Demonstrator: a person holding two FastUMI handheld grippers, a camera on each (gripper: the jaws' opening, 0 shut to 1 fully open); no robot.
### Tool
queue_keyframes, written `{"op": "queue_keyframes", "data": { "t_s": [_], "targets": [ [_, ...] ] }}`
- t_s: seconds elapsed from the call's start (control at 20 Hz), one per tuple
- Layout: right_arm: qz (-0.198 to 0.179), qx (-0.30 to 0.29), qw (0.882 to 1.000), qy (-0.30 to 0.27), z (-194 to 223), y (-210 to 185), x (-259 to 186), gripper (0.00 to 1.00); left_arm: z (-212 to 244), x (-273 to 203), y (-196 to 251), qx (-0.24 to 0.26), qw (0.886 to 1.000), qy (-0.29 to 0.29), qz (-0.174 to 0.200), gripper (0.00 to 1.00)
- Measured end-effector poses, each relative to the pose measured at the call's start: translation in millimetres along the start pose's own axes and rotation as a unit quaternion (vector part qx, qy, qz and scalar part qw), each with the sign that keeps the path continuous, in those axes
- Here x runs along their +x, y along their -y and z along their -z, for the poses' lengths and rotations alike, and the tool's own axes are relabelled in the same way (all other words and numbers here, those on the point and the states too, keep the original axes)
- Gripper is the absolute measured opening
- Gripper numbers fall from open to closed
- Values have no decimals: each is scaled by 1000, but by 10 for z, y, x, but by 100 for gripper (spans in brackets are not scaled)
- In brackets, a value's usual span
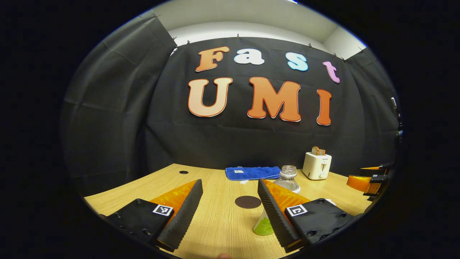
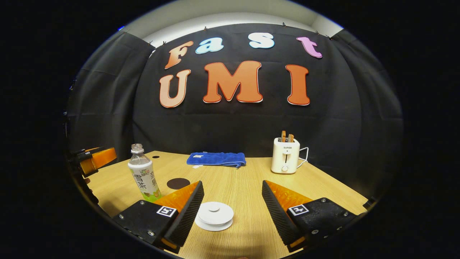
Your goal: Open the teacup lid with one hand, grasp the water bottle and pour water into the teacup with the other hand; after pouring, place the water bottle on the coaster and then close the teacup lid.
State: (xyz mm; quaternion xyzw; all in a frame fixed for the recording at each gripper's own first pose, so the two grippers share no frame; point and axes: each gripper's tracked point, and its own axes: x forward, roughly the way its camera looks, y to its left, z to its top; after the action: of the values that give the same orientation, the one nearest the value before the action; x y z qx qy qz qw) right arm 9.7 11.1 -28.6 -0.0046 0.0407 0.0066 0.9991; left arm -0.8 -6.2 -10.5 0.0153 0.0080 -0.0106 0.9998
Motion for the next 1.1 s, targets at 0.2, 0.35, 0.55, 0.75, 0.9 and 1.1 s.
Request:
{"op": "queue_keyframes", "data": {
  "t_s": [0.2, 0.35, 0.55, 0.75, 0.9, 1.1],
  "targets": [
    [4, -5, 1000, -8, 57, -10, 33, 97, 16, 2, -3, -2, 1000, -2, -1, 99],
    [6, -12, 1000, -12, 103, -28, 61, 97, 24, -4, -2, -2, 1000, -4, 0, 99],
    [2, -19, 1000, -20, 166, -89, 103, 97, 50, 12, -13, -1, 1000, -8, -2, 99],
    [-1, -32, 999, -35, 276, -152, 187, 98, 74, 17, -8, 0, 1000, -12, -2, 99],
    [-6, -43, 998, -48, 391, -225, 265, 98, 60, 20, -13, 2, 1000, -11, -3, 99],
    [-15, -43, 997, -67, 512, -305, 364, 98, 80, 27, -31, 4, 1000, -15, -6, 99]
  ]
}}
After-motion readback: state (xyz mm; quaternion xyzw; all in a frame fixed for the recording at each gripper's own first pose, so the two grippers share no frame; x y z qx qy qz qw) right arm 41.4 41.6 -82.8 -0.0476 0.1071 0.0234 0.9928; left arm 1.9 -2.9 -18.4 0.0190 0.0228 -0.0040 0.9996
